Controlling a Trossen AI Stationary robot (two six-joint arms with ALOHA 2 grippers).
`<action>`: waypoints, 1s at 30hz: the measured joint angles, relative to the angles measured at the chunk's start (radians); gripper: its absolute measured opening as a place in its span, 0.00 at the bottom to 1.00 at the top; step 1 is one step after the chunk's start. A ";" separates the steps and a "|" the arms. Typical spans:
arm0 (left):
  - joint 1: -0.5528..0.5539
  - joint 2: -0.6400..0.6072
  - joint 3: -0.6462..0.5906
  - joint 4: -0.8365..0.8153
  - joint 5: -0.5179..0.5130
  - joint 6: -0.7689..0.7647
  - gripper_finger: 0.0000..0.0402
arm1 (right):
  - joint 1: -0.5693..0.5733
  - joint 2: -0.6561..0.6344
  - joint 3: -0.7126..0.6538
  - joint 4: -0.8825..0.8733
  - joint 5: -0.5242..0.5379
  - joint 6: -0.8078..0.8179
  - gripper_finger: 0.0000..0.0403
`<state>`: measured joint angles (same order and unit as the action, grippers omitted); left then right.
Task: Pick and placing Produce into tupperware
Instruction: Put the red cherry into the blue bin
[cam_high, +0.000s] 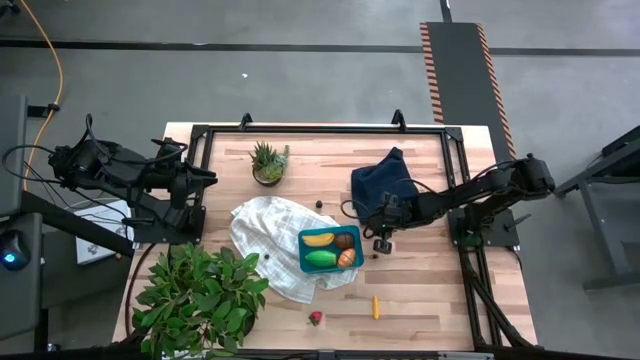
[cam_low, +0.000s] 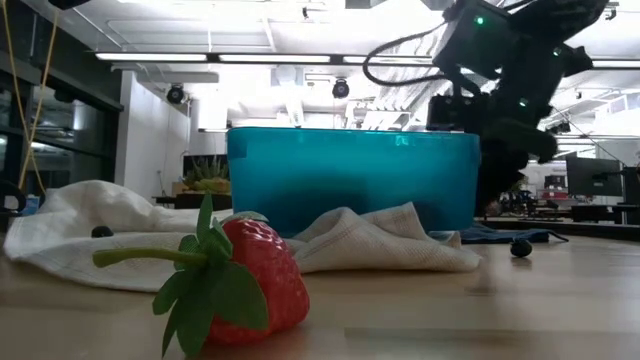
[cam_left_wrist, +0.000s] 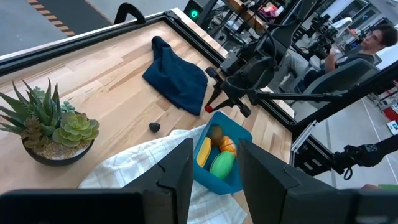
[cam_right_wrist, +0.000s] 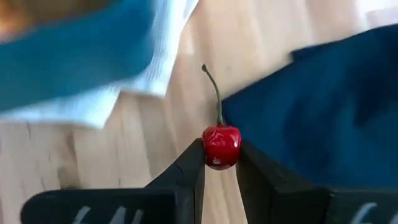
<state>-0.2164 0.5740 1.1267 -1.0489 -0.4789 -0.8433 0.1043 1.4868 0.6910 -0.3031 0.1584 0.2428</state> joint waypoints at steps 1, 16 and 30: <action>0.000 0.000 0.000 0.000 0.000 0.000 0.28 | 0.000 0.000 0.008 0.000 0.013 0.012 0.15; 0.000 0.000 0.000 -0.001 0.000 0.000 0.28 | 0.000 -0.002 0.146 0.001 0.243 0.074 0.15; 0.000 0.000 0.000 -0.001 0.000 0.008 0.28 | -0.050 -0.004 0.344 -0.138 0.278 0.114 0.15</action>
<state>-0.2165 0.5739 1.1263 -1.0496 -0.4789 -0.8352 0.0544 1.4826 1.0348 -0.4412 0.4366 0.3569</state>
